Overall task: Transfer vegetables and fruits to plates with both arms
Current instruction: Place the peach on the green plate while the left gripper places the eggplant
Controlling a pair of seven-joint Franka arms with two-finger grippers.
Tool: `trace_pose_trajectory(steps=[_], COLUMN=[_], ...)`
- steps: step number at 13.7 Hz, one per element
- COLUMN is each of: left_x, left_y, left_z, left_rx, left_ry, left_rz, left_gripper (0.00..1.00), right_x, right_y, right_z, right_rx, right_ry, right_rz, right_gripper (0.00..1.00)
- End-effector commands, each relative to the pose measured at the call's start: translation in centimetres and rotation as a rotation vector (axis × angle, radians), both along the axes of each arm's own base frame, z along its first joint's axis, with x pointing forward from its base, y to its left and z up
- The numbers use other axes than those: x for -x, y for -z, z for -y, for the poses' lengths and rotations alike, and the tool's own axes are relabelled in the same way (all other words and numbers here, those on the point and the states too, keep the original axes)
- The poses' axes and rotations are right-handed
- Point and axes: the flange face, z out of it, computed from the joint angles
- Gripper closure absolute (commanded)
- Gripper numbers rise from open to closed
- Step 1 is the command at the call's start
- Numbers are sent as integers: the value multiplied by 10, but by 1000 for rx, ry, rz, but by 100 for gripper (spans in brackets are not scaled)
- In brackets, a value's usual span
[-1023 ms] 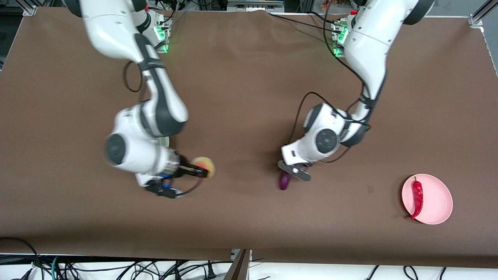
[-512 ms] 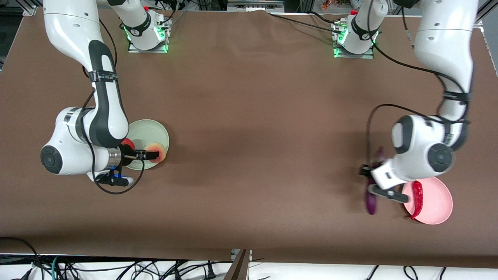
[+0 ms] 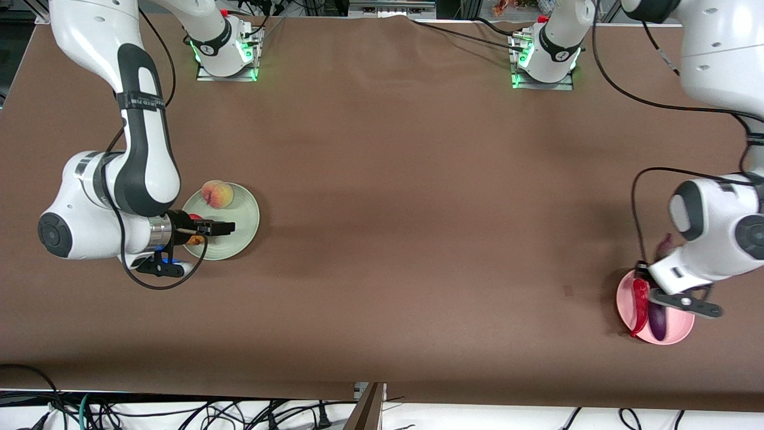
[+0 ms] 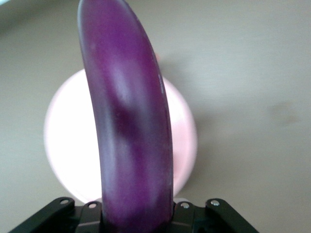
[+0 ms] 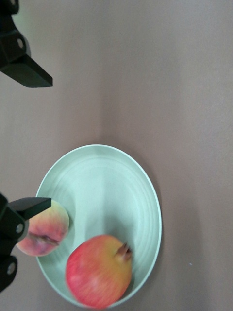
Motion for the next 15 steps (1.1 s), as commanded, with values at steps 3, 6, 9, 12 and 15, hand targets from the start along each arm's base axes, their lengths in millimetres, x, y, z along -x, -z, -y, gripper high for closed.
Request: trace_pose_trajectory(steps=[3, 6, 9, 12, 15], left_x=[-3, -11, -17, -25, -35], left_y=[53, 68, 59, 48, 18], left_z=[-33, -41, -42, -43, -36], left_rx=[60, 85, 77, 75, 84], left_ry=[-13, -44, -39, -41, -31], left_rz=[30, 44, 65, 80, 56], left_gripper=[100, 100, 74, 0, 0], right_x=[25, 59, 110, 135, 129], right_y=[-103, -192, -264, -270, -270], right_z=[-39, -19, 7, 11, 14], right_rx=[77, 51, 106, 162, 202], right_ry=[-84, -135, -165, -203, -209], right_rz=[140, 183, 189, 214, 227], right_gripper=[0, 1, 0, 0, 0])
